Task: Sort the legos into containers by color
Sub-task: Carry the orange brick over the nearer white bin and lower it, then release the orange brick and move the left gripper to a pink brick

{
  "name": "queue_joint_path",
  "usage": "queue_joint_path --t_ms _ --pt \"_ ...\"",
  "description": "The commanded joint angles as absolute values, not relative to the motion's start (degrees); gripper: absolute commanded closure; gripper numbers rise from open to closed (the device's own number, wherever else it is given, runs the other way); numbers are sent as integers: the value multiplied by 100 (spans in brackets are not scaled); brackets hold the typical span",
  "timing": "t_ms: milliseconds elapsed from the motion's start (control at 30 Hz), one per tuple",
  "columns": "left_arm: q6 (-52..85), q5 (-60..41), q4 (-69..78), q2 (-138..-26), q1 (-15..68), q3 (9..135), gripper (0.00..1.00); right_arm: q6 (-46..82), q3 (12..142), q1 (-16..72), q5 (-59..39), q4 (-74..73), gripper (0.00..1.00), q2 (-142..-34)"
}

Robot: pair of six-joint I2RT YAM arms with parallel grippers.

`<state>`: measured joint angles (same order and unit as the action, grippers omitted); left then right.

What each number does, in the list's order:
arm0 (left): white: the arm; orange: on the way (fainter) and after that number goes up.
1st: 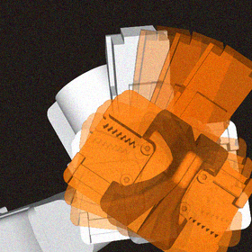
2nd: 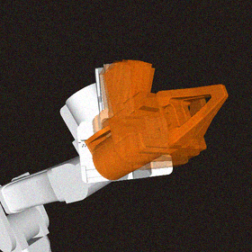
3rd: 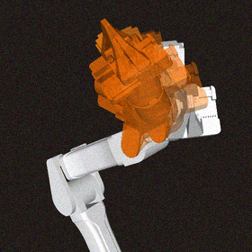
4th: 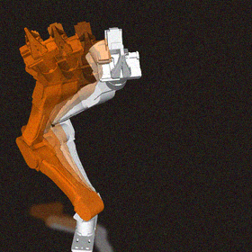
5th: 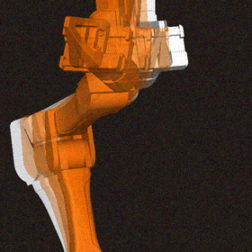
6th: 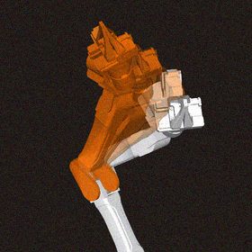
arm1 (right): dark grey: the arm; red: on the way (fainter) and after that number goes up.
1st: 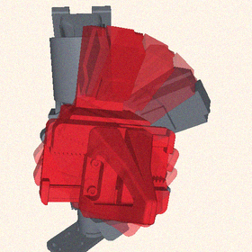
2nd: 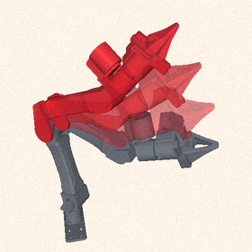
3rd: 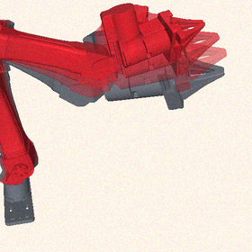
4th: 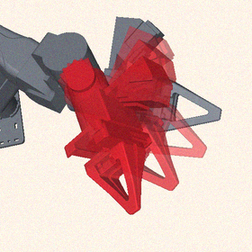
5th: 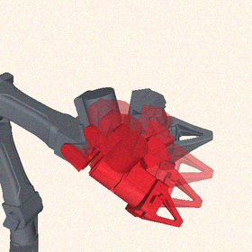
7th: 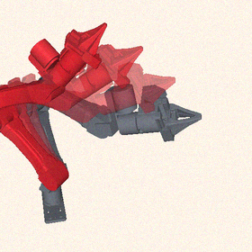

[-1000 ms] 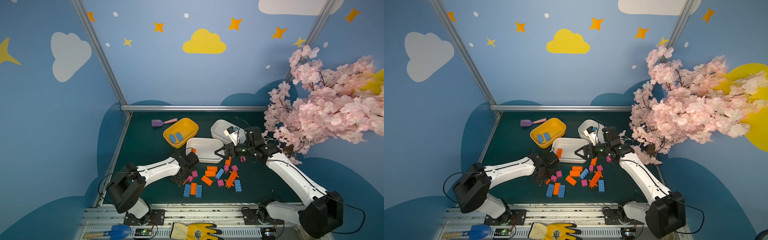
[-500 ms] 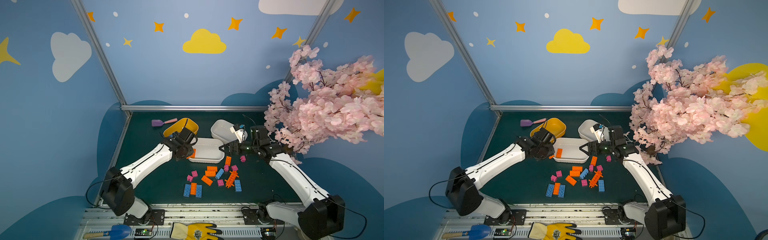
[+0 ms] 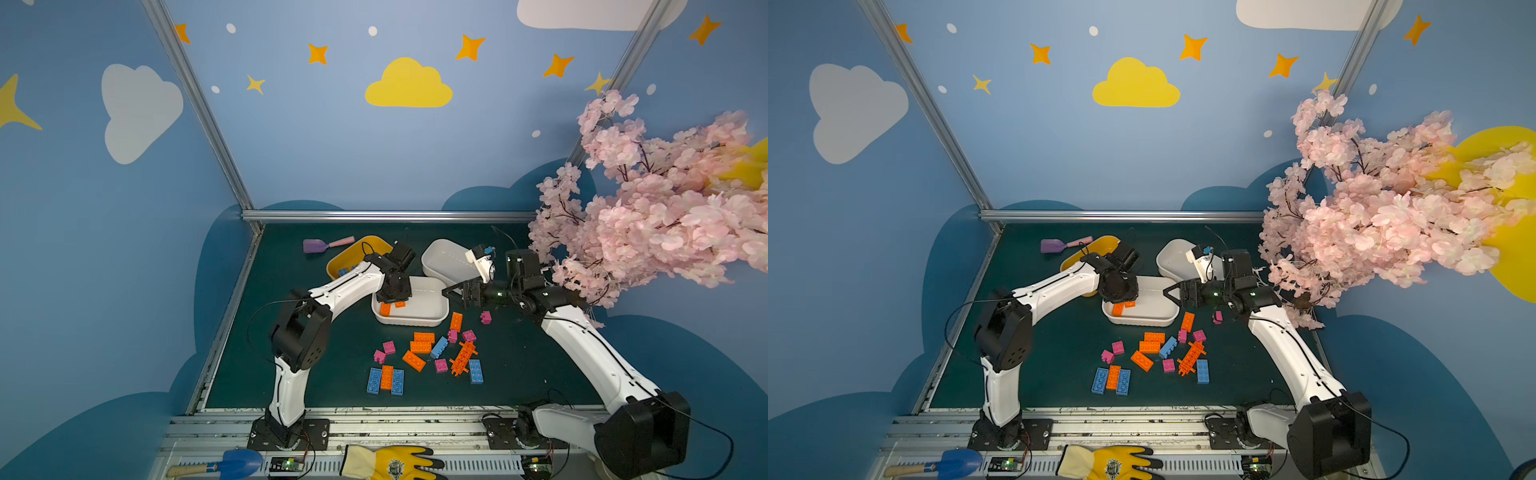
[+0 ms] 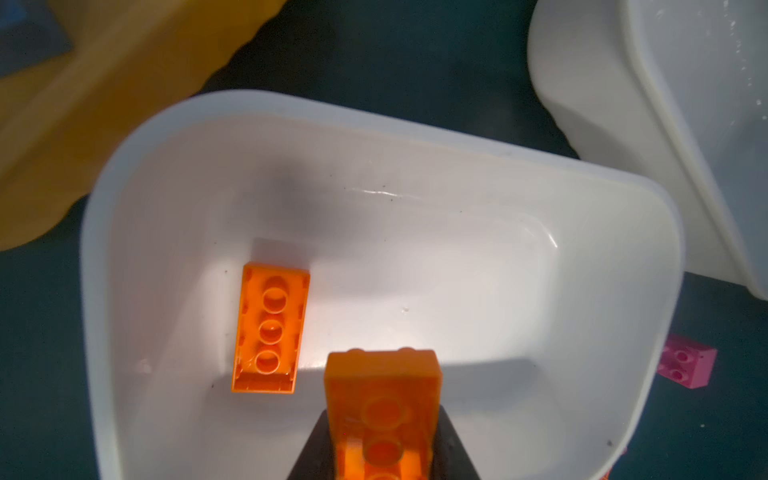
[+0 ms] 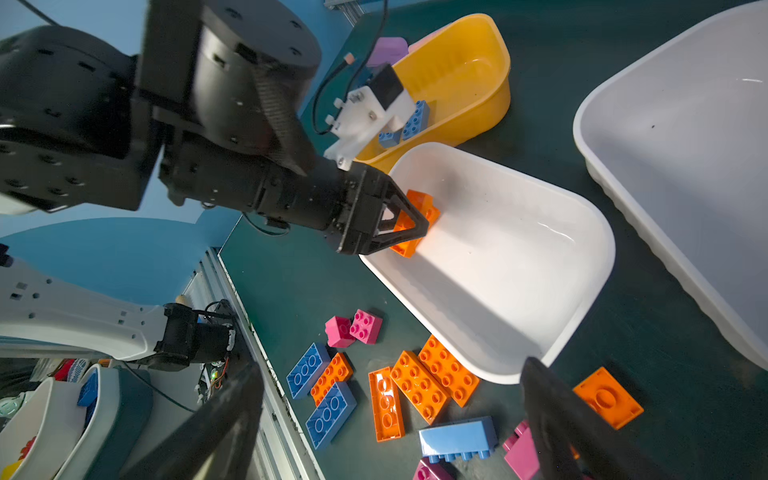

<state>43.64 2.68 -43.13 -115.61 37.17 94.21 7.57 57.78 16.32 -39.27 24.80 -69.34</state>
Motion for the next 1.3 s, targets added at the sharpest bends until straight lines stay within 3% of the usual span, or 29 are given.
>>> queue_joint_path --t_ms 0,167,300,700,1100,1267 --pt "4258 399 -4385 -11925 3703 9753 78 627 6028 1566 -3978 2624 5 -6960" --pt "3945 567 -4594 -12499 3703 10268 73 541 6051 1499 -3999 2716 5 -6961" --pt "3789 903 -4970 -12688 3691 10518 61 546 6004 1465 -4017 2741 5 -6892" --pt "3209 906 -5319 -11207 3969 9875 20 585 5812 1450 -4212 2724 5 -6702" --pt "2581 267 -5239 -8831 4346 6996 14 507 5766 1492 -4429 2788 5 -6668" --pt "2977 27 -5020 -8521 4383 6285 14 505 5749 1540 -4471 2820 6 -6702"
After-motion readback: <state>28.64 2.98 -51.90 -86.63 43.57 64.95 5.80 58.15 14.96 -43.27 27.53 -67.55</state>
